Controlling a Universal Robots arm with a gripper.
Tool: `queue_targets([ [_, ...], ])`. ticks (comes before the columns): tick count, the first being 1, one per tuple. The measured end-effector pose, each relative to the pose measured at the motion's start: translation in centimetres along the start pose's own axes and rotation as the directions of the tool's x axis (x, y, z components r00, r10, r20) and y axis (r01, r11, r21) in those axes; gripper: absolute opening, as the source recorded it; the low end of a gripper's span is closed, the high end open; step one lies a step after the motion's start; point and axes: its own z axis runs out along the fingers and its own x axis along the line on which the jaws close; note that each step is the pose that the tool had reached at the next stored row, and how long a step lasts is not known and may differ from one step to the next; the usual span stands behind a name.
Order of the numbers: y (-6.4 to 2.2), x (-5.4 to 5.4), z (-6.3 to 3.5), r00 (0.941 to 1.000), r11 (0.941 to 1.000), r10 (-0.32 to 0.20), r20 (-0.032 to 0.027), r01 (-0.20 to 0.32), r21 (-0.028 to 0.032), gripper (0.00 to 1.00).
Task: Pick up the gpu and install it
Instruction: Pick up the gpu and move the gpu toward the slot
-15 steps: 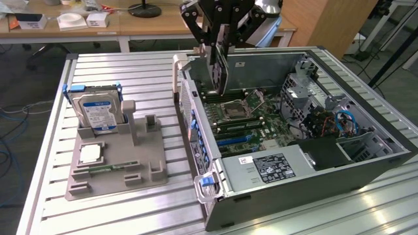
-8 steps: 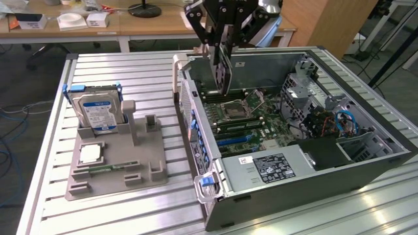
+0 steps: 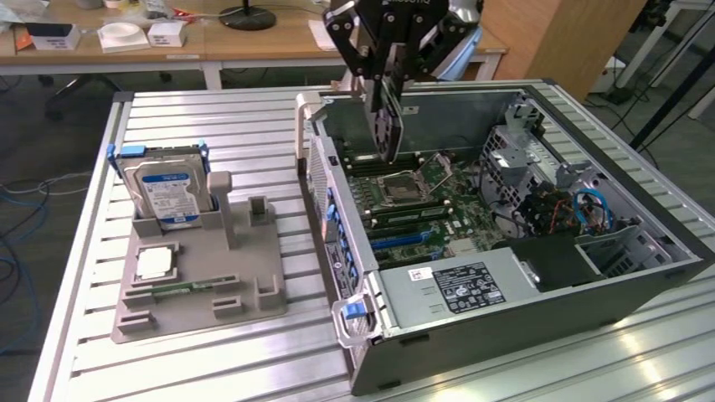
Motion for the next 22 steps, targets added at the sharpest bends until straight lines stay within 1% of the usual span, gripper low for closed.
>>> queue_targets([
  [22, 0.1, -1.8, 0.29, 1.0, 1.0, -0.004, -0.0002, 0.004, 0.0, 0.26],
])
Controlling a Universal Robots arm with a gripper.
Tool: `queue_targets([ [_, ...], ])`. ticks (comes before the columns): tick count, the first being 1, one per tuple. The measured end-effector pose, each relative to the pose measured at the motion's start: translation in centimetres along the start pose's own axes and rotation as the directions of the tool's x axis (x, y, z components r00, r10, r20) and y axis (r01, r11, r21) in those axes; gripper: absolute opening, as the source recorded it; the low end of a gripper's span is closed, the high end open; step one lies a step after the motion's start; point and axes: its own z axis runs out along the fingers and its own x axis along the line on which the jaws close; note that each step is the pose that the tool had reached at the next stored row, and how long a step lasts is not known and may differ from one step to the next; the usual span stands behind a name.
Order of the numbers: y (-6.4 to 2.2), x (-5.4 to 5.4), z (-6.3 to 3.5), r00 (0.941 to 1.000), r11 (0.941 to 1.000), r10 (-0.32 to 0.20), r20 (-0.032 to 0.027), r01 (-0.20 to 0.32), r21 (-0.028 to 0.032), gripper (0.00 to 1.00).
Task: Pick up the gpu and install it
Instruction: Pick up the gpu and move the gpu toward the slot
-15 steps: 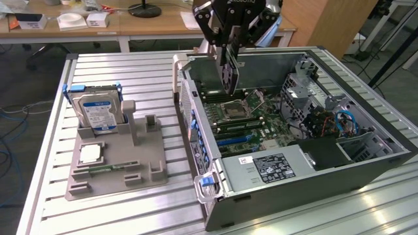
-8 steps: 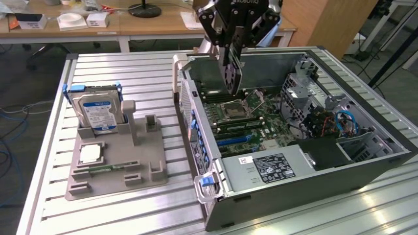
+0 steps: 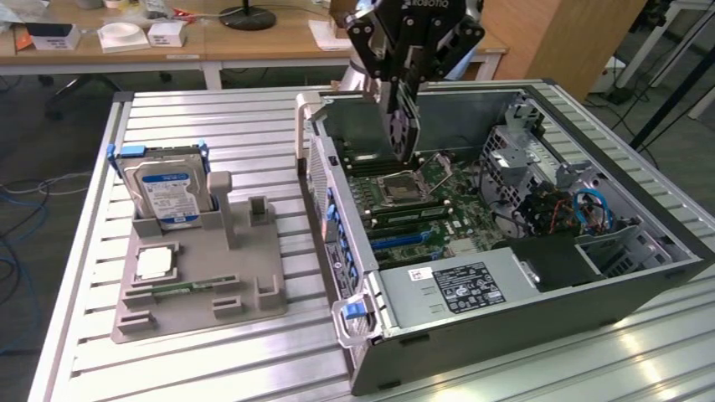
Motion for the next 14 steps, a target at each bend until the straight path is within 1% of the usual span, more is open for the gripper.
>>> queue_targets([
  [14, 0.07, -1.3, 0.15, 1.0, 1.0, -0.002, -0.0001, 0.002, -0.0001, 0.26],
])
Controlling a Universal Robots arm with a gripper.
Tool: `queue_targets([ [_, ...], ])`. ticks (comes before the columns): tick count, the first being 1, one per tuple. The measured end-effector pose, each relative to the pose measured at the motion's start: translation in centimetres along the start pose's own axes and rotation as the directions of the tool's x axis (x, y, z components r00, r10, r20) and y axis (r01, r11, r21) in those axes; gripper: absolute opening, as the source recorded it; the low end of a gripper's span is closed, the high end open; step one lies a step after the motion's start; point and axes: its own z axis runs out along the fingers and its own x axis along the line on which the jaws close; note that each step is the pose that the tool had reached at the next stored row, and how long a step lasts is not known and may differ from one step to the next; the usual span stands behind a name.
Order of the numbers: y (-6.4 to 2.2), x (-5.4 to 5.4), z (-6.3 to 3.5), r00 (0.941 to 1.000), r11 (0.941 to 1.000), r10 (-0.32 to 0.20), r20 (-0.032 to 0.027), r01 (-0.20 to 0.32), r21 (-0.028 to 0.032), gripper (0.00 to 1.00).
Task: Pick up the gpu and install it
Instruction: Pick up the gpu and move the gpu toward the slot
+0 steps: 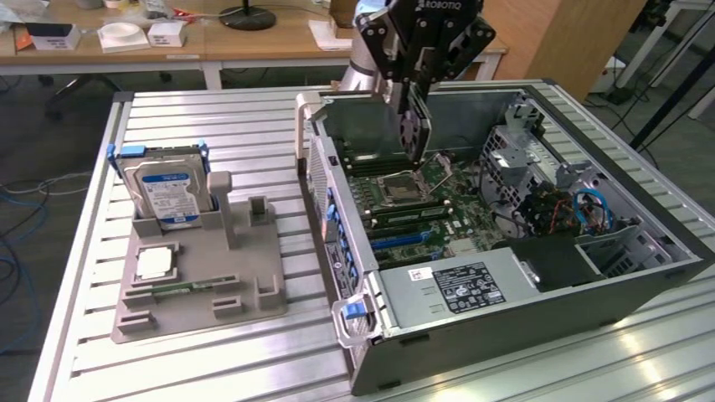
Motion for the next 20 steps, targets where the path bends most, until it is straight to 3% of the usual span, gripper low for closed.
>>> queue_targets([
  [20, 0.05, -0.93, 0.14, 1.0, 1.0, -0.001, 0.0, 0.001, 0.0, 0.26],
])
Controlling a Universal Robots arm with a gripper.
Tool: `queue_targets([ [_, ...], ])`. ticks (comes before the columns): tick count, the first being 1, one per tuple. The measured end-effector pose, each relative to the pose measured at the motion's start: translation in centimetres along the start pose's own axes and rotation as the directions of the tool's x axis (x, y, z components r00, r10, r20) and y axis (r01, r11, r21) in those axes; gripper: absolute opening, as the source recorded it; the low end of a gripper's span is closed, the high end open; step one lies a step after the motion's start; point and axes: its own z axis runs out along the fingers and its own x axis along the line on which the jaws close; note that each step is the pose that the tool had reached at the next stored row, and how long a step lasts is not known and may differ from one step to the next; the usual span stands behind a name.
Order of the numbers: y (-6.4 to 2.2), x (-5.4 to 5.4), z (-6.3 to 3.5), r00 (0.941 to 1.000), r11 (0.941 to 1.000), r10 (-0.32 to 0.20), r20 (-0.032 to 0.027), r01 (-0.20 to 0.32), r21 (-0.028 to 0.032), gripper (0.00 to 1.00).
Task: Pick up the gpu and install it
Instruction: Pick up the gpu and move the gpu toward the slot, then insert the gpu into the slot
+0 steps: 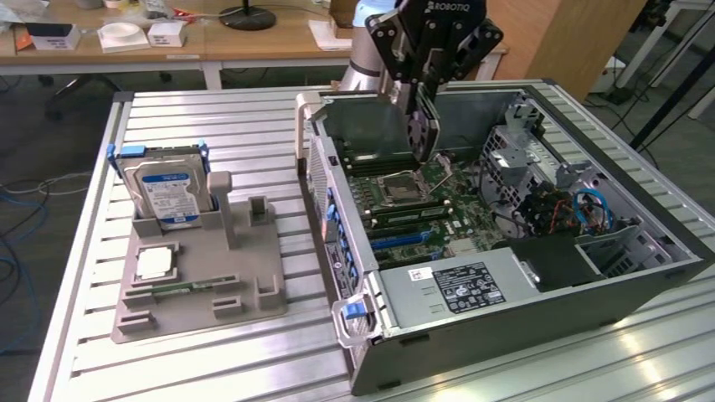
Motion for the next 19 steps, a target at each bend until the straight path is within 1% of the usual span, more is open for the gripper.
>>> queue_targets([
  [5, 0.03, -0.6, 0.04, 1.0, 1.0, -0.001, -0.0001, 0.001, 0.0, 0.26],
  [7, 0.03, -0.6, 0.04, 1.0, 1.0, -0.001, -0.0001, 0.001, 0.0001, 0.26],
  [9, 0.05, -0.9, 0.05, 1.0, 1.0, -0.002, -0.0001, 0.002, 0.0, 0.26],
  [12, 0.05, -1.0, 0.05, 1.0, 1.0, -0.002, -0.0001, 0.002, 0.0, 0.26],
  [19, 0.08, -1.6, 0.08, 1.0, 1.0, -0.003, -0.0002, 0.003, -0.0001, 0.26],
])
